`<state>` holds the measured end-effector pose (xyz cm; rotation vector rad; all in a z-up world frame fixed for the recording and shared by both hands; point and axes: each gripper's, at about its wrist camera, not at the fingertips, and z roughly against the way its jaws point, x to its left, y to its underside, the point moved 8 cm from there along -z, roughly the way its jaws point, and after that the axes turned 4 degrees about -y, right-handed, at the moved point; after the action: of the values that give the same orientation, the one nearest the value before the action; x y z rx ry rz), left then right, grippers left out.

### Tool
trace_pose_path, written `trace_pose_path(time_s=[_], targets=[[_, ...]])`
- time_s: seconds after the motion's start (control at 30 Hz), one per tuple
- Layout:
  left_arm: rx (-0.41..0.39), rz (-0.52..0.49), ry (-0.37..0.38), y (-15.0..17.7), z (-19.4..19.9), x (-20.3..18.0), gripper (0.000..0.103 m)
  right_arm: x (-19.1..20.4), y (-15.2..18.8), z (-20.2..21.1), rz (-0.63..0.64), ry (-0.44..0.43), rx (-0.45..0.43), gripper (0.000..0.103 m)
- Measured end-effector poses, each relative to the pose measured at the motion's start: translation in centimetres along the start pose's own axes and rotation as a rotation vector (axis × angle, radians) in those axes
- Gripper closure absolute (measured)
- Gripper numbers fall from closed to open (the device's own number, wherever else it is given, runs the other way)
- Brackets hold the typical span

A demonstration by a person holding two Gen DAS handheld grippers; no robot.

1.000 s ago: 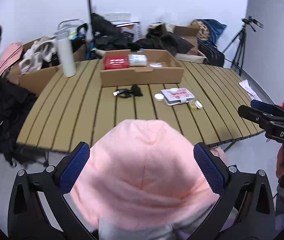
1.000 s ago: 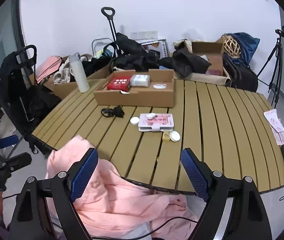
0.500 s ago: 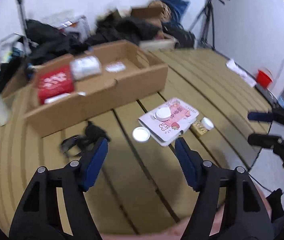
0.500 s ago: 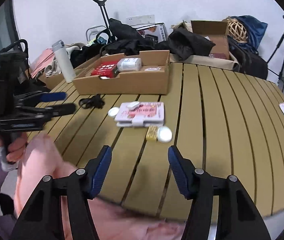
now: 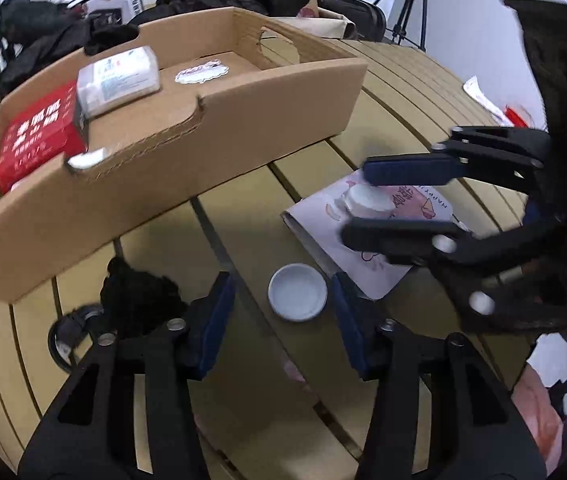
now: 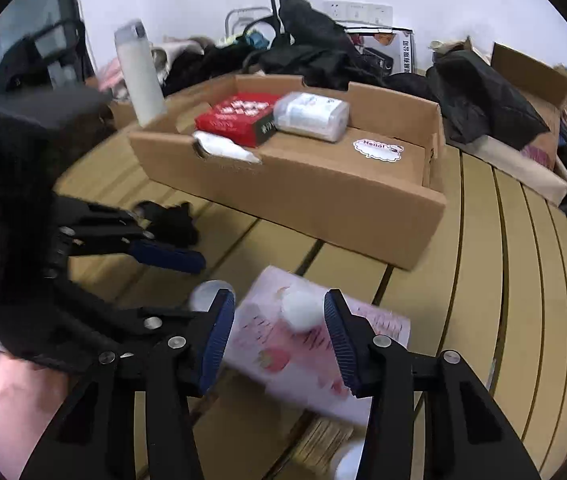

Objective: Organize objects
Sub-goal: 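Grasp the white round lid with the left gripper while the right gripper grasps a white cap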

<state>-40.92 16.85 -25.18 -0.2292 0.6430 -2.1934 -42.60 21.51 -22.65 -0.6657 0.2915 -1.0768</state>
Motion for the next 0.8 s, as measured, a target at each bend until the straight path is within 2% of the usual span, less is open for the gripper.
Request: trace_pose_path(time_s=[0.03,0.1,0.17,0.23,0.4,0.5,0.6,0.7,0.8], targets=[[-0.001,-0.013,-0.015,0.0,-0.1,-0.1,0.066,-0.2,0.0,-0.1,-0.01,-0.006,-0.005,0.064],[-0.004,-0.014,-0.047,-0.1,-0.1,0.2,0.077,-0.5,0.3,-0.5,-0.029,-0.021,0.003,0.079],[-0.005,0.011,-0.032,0.0,0.1,0.5,0.078,-0.6,0.6,-0.5,-0.024,-0.008,-0.01,0.083],[-0.004,0.023,-0.019,0.3,0.3,0.5,0.078,-0.7,0.7,-0.3,-0.039,-0.011,-0.012,0.092],[-0.05,0.061,-0.067,0.5,3.1,0.7,0.078,-0.8,0.5,0.7,-0.061,-0.011,-0.018,0.093],[-0.122,0.138,-0.055,0.7,7.0,1.1,0.078,-0.5,0.1,2.3,-0.074,-0.028,-0.058,0.093],[-0.162,0.216,-0.078,1.5,10.9,1.6,0.078,0.1,0.1,3.8,-0.084,-0.033,-0.071,0.093],[-0.195,0.273,-0.117,2.4,14.6,1.6,0.078,0.8,0.3,6.0,-0.066,0.006,-0.082,0.093],[-0.241,0.345,-0.119,3.9,18.5,1.3,0.078,2.1,1.3,9.8,-0.076,0.031,-0.099,0.093]])
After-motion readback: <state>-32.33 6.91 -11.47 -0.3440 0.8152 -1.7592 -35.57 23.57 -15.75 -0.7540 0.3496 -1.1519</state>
